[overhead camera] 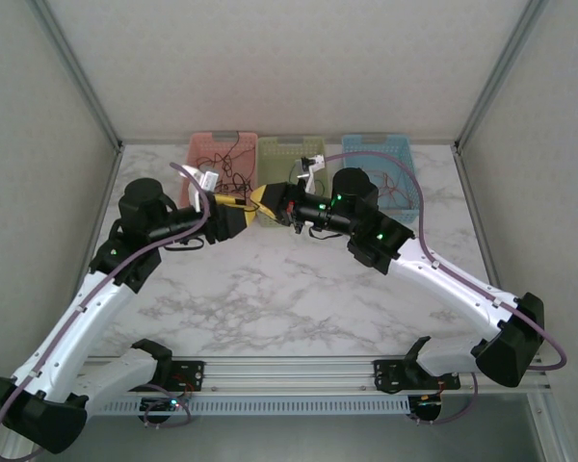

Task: Untangle the cables

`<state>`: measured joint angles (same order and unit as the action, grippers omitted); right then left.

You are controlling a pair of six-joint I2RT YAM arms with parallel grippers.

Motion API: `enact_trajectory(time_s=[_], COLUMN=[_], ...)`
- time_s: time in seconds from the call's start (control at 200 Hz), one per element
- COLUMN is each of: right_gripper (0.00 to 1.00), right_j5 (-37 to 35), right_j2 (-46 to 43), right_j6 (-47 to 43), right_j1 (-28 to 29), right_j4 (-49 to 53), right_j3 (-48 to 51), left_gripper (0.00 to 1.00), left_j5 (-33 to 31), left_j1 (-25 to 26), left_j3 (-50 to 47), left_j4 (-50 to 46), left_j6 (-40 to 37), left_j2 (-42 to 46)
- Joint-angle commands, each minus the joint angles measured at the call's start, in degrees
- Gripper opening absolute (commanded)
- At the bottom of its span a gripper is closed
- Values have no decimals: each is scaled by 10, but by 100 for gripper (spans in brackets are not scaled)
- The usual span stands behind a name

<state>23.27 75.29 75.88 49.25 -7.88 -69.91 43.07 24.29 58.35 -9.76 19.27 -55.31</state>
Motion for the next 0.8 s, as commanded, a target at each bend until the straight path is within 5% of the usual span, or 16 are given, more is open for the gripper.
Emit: enact_trajectory(time_s=[0.0,0.29,0.606,0.796], right_gripper=[0,0,0,0], right_j5=[20,17,-34,-130], right_j2=[6,4,-45,-73], right_j6=[5,4,-122,-319], right_j1=[-2,-1,-36,-62], right_j4=[-25,-27,97,260], right_j3=[5,15,-20,-90], left_gripper=[47,0,0,0], left_j5=[14,7,-44,-43], left_j1=[6,6,6,6], left_j3=[14,14,11,1], left_j4=[30,11,-61,-112], left_j6=[5,2,-13,-18], left_j2=[-3,3,37,87])
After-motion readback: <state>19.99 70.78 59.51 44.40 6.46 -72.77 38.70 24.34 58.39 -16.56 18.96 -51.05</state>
